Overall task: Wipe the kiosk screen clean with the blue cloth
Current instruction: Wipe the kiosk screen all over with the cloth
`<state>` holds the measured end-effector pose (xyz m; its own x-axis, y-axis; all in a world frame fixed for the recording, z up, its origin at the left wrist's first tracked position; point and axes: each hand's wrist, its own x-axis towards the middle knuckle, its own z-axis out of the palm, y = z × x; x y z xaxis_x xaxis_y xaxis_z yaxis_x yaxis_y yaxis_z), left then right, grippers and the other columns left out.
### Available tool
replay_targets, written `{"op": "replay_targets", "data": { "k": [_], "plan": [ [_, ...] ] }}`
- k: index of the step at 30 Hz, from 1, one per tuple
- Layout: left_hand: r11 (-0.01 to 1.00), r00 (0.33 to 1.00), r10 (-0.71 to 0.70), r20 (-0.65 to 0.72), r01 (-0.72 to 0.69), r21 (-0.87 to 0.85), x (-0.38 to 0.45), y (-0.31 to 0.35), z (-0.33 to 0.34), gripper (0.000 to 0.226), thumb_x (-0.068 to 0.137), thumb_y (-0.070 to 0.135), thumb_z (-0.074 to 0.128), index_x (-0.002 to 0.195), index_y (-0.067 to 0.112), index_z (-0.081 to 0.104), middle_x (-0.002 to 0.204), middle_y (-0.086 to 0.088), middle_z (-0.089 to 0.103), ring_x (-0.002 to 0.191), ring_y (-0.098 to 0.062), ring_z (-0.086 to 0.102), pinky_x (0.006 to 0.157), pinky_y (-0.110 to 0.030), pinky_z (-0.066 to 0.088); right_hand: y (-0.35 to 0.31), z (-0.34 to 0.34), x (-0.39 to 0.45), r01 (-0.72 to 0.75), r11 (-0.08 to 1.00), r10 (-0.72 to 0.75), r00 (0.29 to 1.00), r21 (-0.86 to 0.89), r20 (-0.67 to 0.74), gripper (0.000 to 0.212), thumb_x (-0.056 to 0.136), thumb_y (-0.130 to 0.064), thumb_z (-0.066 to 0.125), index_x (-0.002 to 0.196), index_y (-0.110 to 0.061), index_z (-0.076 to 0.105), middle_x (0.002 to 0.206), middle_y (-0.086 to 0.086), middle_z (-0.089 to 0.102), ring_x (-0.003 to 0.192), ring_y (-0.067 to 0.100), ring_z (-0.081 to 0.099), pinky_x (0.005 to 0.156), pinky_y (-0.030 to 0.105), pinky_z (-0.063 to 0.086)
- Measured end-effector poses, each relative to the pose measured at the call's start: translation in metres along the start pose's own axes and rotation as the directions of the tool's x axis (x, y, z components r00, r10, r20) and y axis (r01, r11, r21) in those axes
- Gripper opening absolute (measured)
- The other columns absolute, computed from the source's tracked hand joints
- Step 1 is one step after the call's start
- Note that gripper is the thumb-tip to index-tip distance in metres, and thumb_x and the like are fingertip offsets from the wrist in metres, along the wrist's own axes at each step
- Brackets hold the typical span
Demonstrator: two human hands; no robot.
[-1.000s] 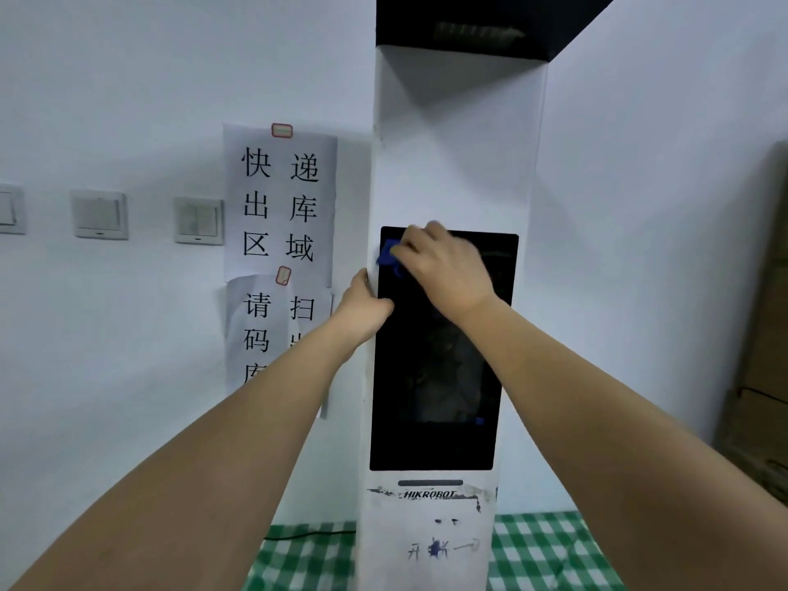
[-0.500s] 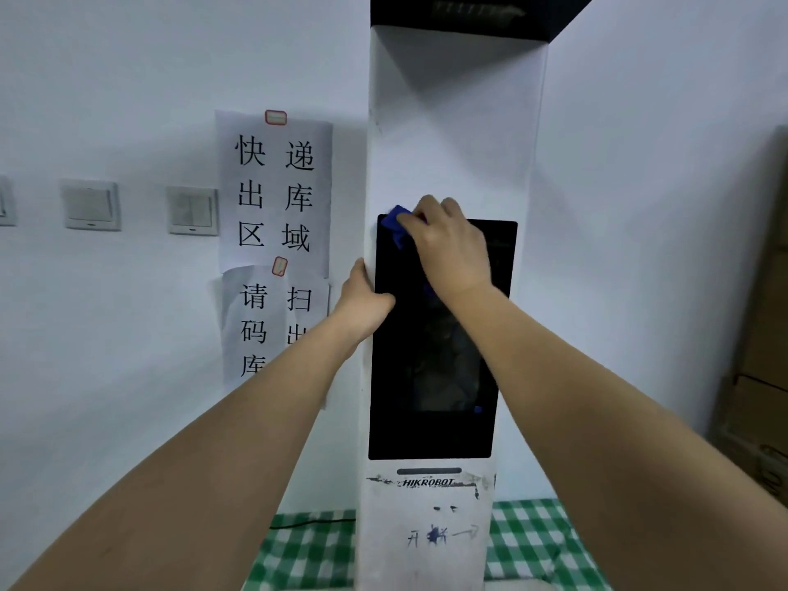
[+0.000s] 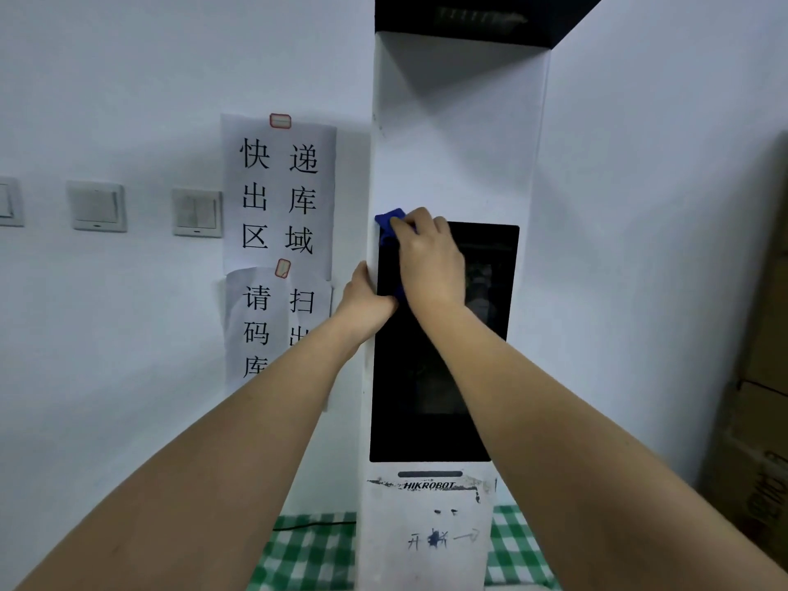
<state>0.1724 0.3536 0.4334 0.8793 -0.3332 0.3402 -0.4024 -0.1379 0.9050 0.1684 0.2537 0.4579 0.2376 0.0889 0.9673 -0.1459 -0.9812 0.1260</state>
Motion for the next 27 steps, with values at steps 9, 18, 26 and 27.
{"op": "replay_targets", "data": {
  "k": [9,18,26,27],
  "plan": [
    [1.0,1.0,-0.014,0.023,0.014,0.009,-0.001,0.0,-0.001,0.055,0.083,0.001,0.048,0.134,0.016,0.034,0.118,-0.005,0.056,0.1,-0.021,0.056,0.078,-0.027,0.045,0.02,-0.009,0.014,0.142,0.983,-0.138,0.99,-0.113,0.043,0.027,0.061,0.003,0.074,0.085,-0.008,0.069,0.085,0.008,0.062,0.071,0.028,0.057,0.04,0.022,0.024],
    [1.0,1.0,-0.012,0.024,0.012,0.014,0.001,-0.003,-0.001,0.046,0.085,-0.004,0.043,0.127,0.013,0.037,0.085,0.004,0.049,0.072,-0.005,0.046,0.057,-0.017,0.035,-0.001,-0.008,0.0,0.36,0.932,-0.348,0.919,-0.035,0.184,0.03,0.065,-0.003,0.076,0.094,-0.007,0.07,0.093,0.008,0.063,0.082,0.028,0.058,0.042,0.024,0.031],
    [0.999,0.998,-0.042,0.048,0.043,-0.018,-0.003,-0.006,0.0,0.066,0.083,0.0,0.047,0.143,0.018,0.026,0.128,-0.005,0.051,0.109,-0.02,0.054,0.078,-0.023,0.045,0.021,-0.015,-0.012,-0.022,0.999,0.025,0.997,-0.047,0.071,0.038,0.063,0.008,0.074,0.098,-0.005,0.069,0.095,0.012,0.063,0.079,0.033,0.057,0.042,0.022,0.027],
    [0.999,0.999,-0.034,0.028,0.035,-0.037,-0.003,-0.006,0.002,0.055,0.083,0.0,0.047,0.134,0.015,0.032,0.119,-0.004,0.055,0.1,-0.018,0.055,0.07,-0.021,0.044,0.012,-0.015,-0.011,-0.003,0.999,0.008,0.994,-0.044,0.111,0.035,0.069,0.005,0.07,0.102,-0.005,0.067,0.101,0.012,0.062,0.085,0.032,0.056,0.044,0.024,0.028]
  ]
}}
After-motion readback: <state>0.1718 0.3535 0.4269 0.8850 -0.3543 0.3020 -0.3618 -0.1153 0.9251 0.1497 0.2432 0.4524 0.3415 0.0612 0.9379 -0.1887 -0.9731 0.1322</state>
